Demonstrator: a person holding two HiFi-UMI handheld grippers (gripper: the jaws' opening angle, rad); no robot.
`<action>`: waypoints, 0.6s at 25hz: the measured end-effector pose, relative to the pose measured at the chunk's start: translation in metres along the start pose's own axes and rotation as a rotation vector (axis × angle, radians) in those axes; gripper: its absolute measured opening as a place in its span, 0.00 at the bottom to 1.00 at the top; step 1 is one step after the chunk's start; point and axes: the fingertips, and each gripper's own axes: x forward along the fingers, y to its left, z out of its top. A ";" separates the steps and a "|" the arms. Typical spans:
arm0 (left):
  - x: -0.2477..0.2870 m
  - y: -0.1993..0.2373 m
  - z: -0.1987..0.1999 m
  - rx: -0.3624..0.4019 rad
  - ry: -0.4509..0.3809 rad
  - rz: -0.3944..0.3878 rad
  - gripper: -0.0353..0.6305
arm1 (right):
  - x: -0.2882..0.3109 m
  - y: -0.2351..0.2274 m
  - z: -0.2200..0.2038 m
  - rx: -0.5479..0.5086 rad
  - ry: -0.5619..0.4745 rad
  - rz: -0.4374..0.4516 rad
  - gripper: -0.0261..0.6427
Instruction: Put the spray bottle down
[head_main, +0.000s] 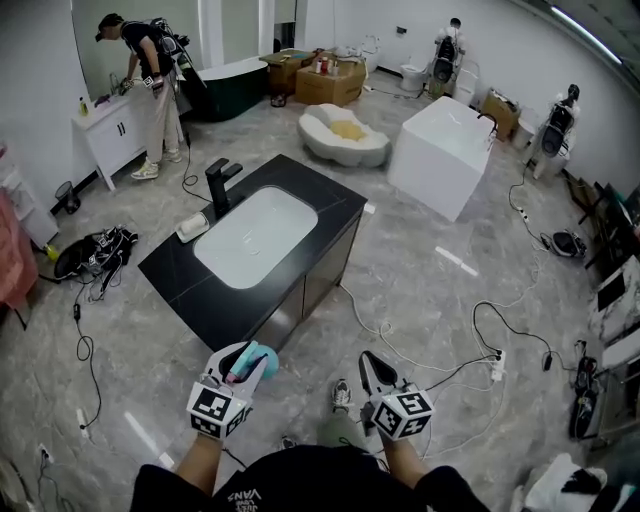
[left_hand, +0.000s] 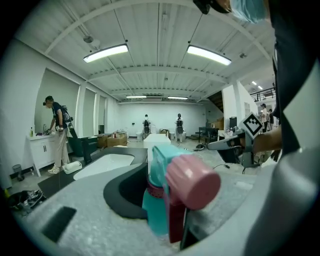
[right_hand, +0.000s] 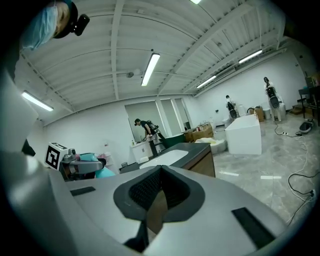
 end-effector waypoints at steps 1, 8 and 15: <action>0.007 0.003 0.001 0.000 0.003 0.008 0.28 | 0.005 -0.007 0.001 0.006 0.000 0.002 0.04; 0.078 0.021 0.026 -0.004 0.015 0.057 0.28 | 0.051 -0.071 0.032 0.019 0.003 0.033 0.04; 0.162 0.021 0.054 0.014 0.028 0.080 0.28 | 0.086 -0.142 0.063 0.008 0.021 0.070 0.04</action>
